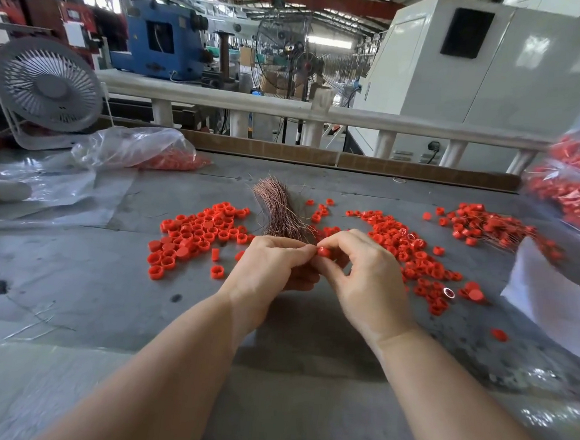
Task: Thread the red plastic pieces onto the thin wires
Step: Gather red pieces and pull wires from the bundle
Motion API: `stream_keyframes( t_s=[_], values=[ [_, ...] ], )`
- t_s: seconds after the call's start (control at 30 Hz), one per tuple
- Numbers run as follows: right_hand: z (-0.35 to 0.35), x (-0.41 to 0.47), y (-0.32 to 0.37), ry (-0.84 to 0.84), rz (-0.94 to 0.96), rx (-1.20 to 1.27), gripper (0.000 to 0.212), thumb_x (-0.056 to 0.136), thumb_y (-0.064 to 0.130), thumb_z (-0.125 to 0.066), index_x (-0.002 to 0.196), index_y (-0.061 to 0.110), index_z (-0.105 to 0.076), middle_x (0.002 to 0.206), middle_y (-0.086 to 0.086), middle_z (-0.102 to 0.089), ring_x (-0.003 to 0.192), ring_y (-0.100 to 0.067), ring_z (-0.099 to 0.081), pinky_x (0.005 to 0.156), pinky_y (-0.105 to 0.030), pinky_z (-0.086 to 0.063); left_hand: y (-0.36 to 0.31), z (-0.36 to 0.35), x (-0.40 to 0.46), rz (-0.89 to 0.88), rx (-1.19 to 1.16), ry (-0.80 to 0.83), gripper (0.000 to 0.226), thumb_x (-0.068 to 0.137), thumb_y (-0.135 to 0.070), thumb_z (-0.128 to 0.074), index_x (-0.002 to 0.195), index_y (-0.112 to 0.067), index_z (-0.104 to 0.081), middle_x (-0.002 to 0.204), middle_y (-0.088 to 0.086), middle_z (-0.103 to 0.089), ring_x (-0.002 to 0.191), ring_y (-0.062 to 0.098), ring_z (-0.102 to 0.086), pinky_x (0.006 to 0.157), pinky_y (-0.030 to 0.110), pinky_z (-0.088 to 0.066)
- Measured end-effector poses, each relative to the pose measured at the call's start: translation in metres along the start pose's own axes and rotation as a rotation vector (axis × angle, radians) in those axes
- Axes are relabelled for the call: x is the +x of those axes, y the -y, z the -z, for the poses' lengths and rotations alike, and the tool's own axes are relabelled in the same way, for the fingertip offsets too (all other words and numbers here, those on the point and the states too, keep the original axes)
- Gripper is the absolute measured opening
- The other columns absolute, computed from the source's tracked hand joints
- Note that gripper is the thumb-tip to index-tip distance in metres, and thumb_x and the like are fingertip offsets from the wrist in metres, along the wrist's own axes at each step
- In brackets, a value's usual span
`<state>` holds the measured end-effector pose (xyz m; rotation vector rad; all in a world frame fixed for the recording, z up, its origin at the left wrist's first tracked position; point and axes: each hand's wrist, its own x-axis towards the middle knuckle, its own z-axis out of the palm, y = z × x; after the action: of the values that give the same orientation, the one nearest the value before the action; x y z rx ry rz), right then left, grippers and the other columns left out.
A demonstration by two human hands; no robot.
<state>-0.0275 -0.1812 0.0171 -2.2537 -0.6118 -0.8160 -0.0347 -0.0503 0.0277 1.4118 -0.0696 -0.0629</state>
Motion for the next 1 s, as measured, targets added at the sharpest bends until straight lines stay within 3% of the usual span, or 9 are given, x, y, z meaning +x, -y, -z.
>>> stream_keyframes(
  t_s=[0.1, 0.47, 0.67, 0.87, 1.0],
  values=[
    [-0.0008, -0.0005, 0.0020, 0.036, 0.027, -0.064, 0.006, 0.081, 0.011, -0.068, 0.083, 0.007, -0.064, 0.080, -0.003, -0.061, 0.071, -0.022, -0.056, 0.064, -0.034, -0.045, -0.0008, -0.0001, -0.0006, 0.002, 0.007, -0.010, 0.031, 0.092, -0.008, -0.050, 0.067, -0.007, -0.067, 0.057, 0.004, -0.063, 0.053, 0.011, -0.059, 0.050, 0.018, -0.049],
    [-0.0044, 0.0009, 0.0017, 0.052, -0.027, -0.005, 0.010, 0.086, 0.013, -0.064, 0.082, 0.004, -0.062, 0.078, -0.004, -0.060, 0.074, -0.023, -0.054, 0.066, -0.030, -0.037, -0.0018, -0.0021, -0.0030, 0.006, 0.045, -0.028, 0.038, 0.095, -0.016, -0.048, 0.062, -0.007, -0.063, 0.053, 0.005, -0.063, 0.047, 0.013, -0.057, 0.047, 0.018, -0.046],
    [-0.0042, 0.0007, 0.0025, 0.097, 0.005, -0.018, 0.012, 0.085, 0.008, -0.062, 0.077, 0.003, -0.055, 0.075, -0.004, -0.053, 0.073, -0.026, -0.050, 0.065, -0.040, -0.040, 0.0002, -0.0017, -0.0034, -0.005, 0.089, -0.045, 0.039, 0.093, -0.020, -0.049, 0.060, -0.006, -0.064, 0.055, 0.009, -0.064, 0.048, 0.014, -0.056, 0.046, 0.019, -0.044],
    [-0.0043, -0.0002, 0.0042, 0.105, 0.096, -0.093, 0.029, 0.084, 0.001, -0.059, 0.071, 0.017, -0.039, 0.071, 0.003, -0.042, 0.068, -0.016, -0.037, 0.059, -0.024, -0.024, 0.0017, -0.0031, -0.0040, -0.005, 0.126, -0.054, 0.035, 0.091, -0.021, -0.053, 0.066, 0.000, -0.065, 0.061, 0.014, -0.063, 0.050, 0.017, -0.055, 0.050, 0.023, -0.043],
    [-0.0039, 0.0000, 0.0031, 0.102, 0.135, -0.124, 0.025, 0.082, -0.003, -0.061, 0.067, 0.011, -0.046, 0.067, -0.007, -0.050, 0.066, -0.017, -0.036, 0.058, -0.024, -0.021, 0.0024, -0.0038, -0.0041, -0.012, 0.148, -0.059, 0.039, 0.092, -0.020, -0.051, 0.059, -0.003, -0.063, 0.057, 0.012, -0.062, 0.048, 0.017, -0.054, 0.048, 0.021, -0.043]
  ],
)
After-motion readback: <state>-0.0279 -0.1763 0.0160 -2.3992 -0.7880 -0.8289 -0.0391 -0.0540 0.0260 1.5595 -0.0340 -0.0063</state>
